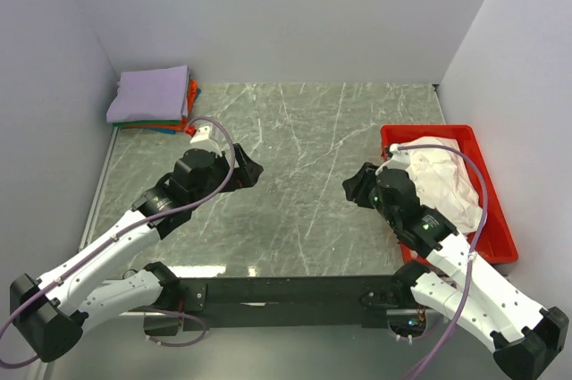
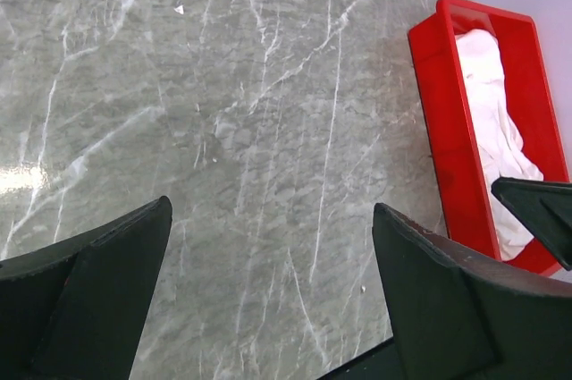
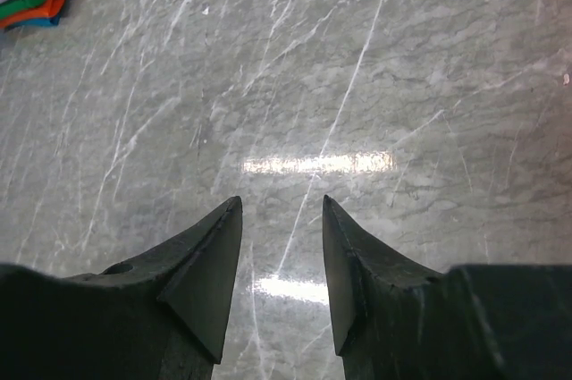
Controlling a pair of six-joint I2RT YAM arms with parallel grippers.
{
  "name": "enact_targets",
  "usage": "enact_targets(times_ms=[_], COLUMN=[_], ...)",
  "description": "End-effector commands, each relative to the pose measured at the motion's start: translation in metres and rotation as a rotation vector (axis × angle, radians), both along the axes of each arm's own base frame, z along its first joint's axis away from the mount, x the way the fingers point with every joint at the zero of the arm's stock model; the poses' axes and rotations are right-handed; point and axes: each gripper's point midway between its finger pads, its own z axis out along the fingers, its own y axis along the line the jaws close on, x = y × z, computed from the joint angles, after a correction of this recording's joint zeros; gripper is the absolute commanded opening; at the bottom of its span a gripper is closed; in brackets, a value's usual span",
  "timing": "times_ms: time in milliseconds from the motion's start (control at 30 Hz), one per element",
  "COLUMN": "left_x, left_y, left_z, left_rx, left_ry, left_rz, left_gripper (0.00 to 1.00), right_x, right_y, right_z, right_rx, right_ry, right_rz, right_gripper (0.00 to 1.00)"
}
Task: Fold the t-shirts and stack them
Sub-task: Grab the tshirt from the pile
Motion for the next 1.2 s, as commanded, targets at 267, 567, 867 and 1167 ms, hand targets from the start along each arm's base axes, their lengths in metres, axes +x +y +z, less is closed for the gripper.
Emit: enact_targets(times_ms=[267,567,867,1167], left_x=[-0.020,-0.031,-0.036,-0.038], left_y=[-0.020,-0.022,-0.024,-0.025], left_z=[0.031,0.031,0.027,0.020], left_rx=[-0.051,-0.003,0.025,0.032], left_ry=[-0.032,-0.011,0.009,0.018], left_rz=[-0.172,-0.245,-0.287,-0.303], left_gripper=[0.99,1.00,0.99,0.99], right_x=[0.009,0.049,0.062,0.105], right_y=[-0.016,-0.071,-0.179,-0.196], right_z=[0.017,-0.003,-0.032,-0.080], right_rx=[0.006,-0.129,-0.043,0.040], right_ry=[0.025,0.220,0.287,0.391], right_rz=[-0.151,-0.365,-0.693,-0.727], right_gripper=[0.48,0.47,0.51,0.53])
